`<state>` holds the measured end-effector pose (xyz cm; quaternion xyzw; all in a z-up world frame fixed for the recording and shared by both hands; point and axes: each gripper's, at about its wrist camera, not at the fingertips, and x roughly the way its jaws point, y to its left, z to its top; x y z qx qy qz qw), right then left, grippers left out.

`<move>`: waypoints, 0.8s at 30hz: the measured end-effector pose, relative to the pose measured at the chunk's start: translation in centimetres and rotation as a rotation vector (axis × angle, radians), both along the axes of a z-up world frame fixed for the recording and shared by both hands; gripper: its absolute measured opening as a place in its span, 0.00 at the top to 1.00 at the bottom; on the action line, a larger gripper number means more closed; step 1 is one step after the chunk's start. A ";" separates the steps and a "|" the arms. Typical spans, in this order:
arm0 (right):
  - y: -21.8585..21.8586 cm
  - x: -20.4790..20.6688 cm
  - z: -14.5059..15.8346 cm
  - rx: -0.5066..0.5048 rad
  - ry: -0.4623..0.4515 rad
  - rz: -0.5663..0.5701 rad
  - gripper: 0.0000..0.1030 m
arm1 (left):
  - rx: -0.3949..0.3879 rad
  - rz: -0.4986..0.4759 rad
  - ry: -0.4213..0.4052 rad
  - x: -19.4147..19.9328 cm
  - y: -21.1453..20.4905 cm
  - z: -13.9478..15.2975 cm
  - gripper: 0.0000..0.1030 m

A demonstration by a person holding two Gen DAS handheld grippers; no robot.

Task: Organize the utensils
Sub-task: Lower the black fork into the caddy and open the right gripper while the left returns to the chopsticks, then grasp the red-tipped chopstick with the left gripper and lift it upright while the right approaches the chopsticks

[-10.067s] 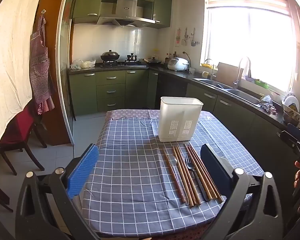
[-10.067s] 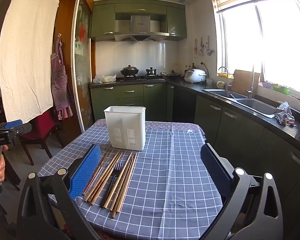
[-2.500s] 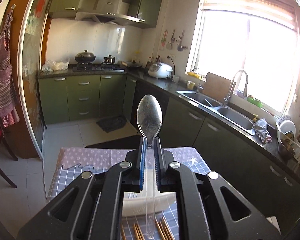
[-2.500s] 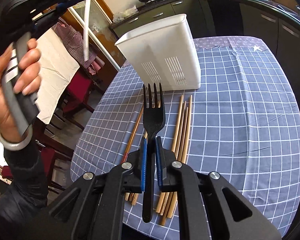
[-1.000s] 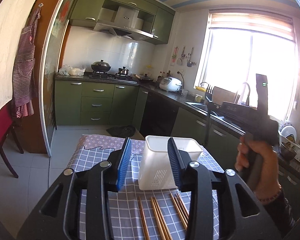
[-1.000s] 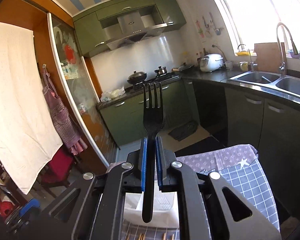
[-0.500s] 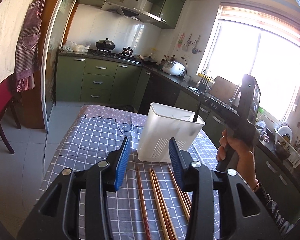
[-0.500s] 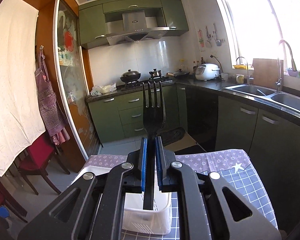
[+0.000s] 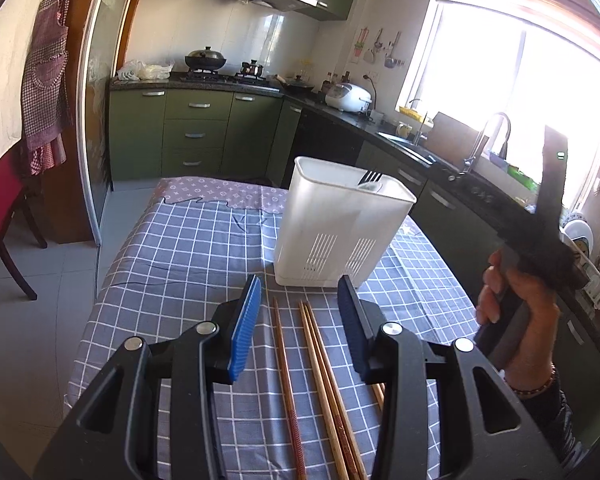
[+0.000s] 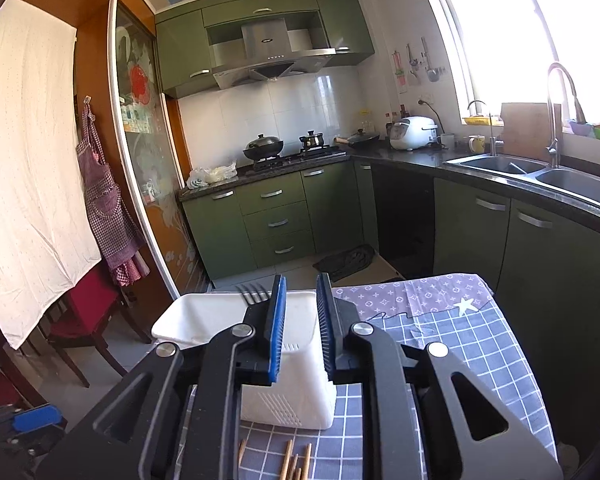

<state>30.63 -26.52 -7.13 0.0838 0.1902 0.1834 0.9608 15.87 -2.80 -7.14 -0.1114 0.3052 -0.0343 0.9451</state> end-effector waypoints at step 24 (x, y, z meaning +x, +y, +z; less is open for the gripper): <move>-9.3 -8.6 -9.5 0.074 0.347 -0.078 0.68 | 0.078 -0.070 0.477 10.0 -3.1 -9.8 0.83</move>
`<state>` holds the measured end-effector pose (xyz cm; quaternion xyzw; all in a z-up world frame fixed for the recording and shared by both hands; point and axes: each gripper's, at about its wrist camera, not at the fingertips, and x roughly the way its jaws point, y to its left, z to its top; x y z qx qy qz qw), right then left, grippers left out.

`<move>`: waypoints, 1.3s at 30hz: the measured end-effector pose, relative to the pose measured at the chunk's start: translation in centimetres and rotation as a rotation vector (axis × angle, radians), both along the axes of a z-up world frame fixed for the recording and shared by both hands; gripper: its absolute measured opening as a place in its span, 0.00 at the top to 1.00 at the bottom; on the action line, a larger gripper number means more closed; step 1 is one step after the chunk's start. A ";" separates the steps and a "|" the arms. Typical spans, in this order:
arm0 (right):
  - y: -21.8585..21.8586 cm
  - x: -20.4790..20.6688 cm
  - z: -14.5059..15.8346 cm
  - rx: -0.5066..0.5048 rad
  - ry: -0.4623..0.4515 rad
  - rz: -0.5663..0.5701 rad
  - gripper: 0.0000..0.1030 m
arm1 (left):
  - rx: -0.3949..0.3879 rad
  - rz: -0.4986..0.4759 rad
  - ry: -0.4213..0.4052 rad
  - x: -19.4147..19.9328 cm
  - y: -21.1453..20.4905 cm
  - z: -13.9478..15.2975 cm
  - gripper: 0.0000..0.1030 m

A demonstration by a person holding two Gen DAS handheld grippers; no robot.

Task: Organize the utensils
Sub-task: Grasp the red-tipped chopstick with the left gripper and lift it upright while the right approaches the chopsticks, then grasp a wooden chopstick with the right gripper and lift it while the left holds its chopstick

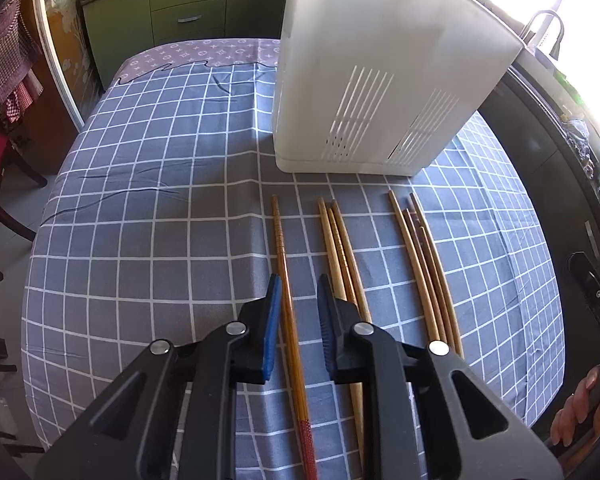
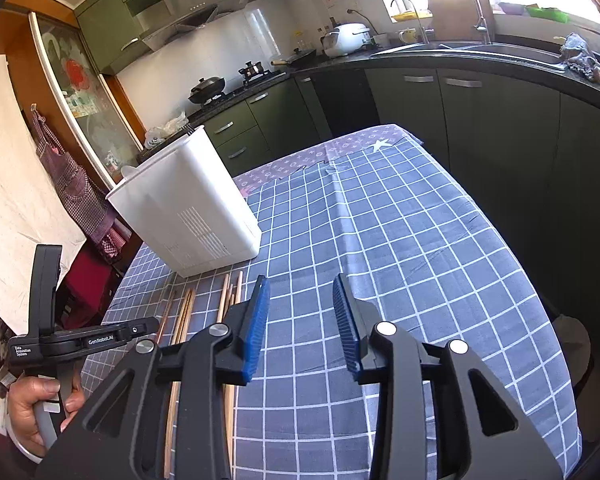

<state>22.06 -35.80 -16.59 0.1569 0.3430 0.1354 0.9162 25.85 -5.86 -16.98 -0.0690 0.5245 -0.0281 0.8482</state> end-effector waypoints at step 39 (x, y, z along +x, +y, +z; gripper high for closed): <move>10.7 5.6 -4.1 -0.211 0.222 0.331 0.85 | -0.007 -0.021 -0.457 -8.2 0.8 9.8 0.94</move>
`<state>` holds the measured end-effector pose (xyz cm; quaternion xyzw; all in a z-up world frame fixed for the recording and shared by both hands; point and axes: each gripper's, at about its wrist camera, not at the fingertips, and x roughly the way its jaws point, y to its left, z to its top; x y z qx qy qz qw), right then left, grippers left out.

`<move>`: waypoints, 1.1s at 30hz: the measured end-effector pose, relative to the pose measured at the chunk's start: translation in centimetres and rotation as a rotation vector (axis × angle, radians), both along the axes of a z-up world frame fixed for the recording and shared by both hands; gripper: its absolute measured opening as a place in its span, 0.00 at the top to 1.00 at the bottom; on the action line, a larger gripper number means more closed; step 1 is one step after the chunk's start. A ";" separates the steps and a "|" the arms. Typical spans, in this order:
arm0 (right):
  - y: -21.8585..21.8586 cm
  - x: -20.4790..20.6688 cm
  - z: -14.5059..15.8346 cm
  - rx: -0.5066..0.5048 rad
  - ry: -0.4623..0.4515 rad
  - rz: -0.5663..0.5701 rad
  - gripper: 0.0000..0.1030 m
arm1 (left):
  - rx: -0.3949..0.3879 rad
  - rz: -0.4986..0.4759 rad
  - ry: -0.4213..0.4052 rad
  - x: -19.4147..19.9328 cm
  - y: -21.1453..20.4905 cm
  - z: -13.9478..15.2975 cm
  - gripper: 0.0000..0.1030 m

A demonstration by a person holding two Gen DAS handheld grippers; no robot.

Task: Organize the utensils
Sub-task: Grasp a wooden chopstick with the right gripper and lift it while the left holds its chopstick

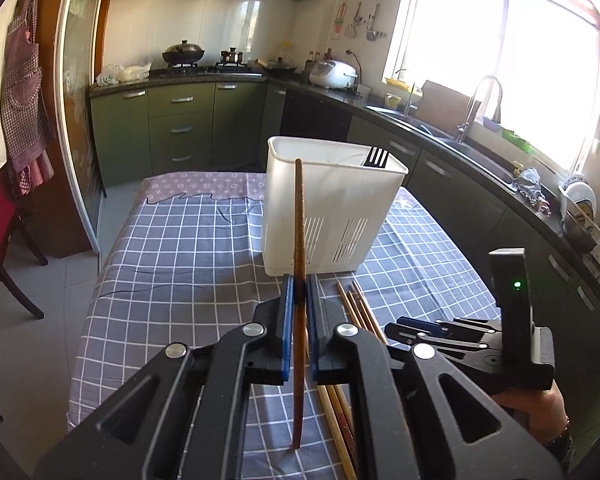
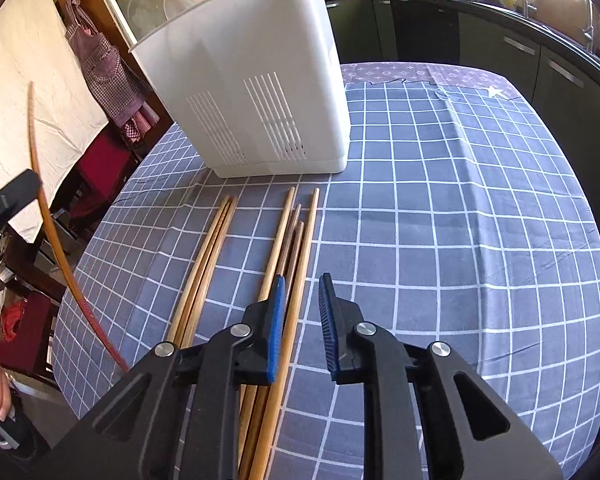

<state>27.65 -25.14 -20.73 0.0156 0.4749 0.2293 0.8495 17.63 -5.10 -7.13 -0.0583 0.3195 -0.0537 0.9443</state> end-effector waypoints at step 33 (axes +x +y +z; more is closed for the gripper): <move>0.3 1.0 4.3 0.053 -0.052 -0.001 0.93 | -0.005 -0.050 -0.027 -1.0 0.2 0.5 0.94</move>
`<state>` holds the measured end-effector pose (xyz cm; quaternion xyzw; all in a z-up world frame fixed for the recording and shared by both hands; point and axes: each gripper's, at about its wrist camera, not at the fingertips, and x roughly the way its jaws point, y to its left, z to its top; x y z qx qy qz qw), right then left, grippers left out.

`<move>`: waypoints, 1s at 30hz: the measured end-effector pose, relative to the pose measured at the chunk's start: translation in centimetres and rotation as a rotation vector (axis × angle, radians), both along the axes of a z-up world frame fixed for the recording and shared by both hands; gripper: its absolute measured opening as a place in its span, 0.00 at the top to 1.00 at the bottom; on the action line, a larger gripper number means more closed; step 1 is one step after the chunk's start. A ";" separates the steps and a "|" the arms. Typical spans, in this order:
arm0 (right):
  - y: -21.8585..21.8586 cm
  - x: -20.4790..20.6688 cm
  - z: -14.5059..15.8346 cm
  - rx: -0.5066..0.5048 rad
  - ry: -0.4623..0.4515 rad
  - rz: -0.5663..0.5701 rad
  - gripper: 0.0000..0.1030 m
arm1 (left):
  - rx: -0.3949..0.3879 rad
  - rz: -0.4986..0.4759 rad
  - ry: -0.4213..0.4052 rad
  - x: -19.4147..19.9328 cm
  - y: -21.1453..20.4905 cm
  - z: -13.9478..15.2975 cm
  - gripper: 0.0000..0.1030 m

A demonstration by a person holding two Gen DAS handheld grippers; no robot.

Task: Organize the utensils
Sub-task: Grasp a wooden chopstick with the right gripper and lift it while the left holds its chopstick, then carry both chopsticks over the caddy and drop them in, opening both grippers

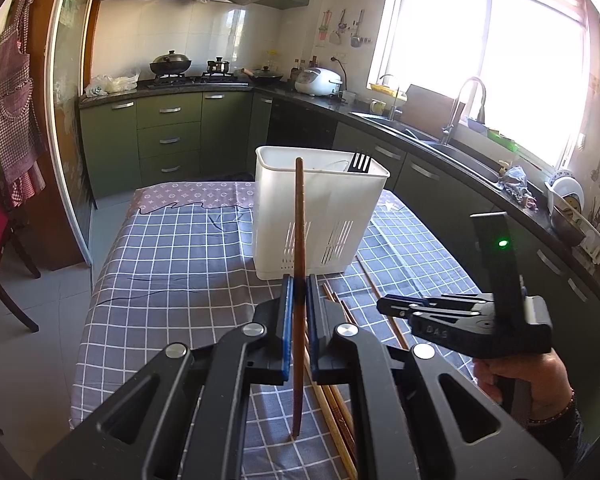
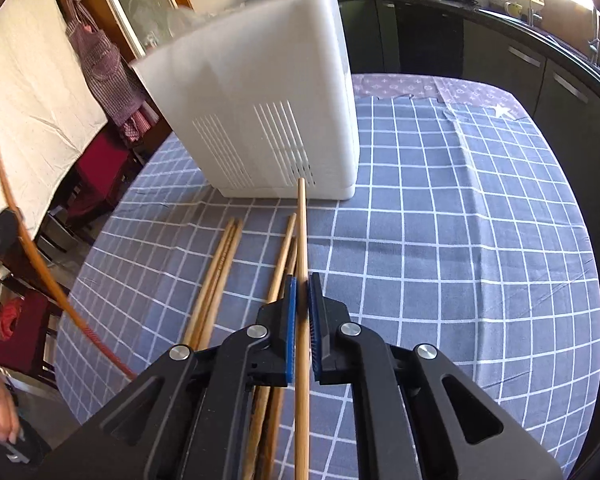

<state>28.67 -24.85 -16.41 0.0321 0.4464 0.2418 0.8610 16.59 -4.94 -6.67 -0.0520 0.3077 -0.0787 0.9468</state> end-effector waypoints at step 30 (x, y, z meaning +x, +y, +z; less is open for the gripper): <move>-2.5 -6.7 11.6 0.133 -0.268 0.063 0.93 | 0.024 -0.056 -0.061 -1.0 -1.2 3.6 0.94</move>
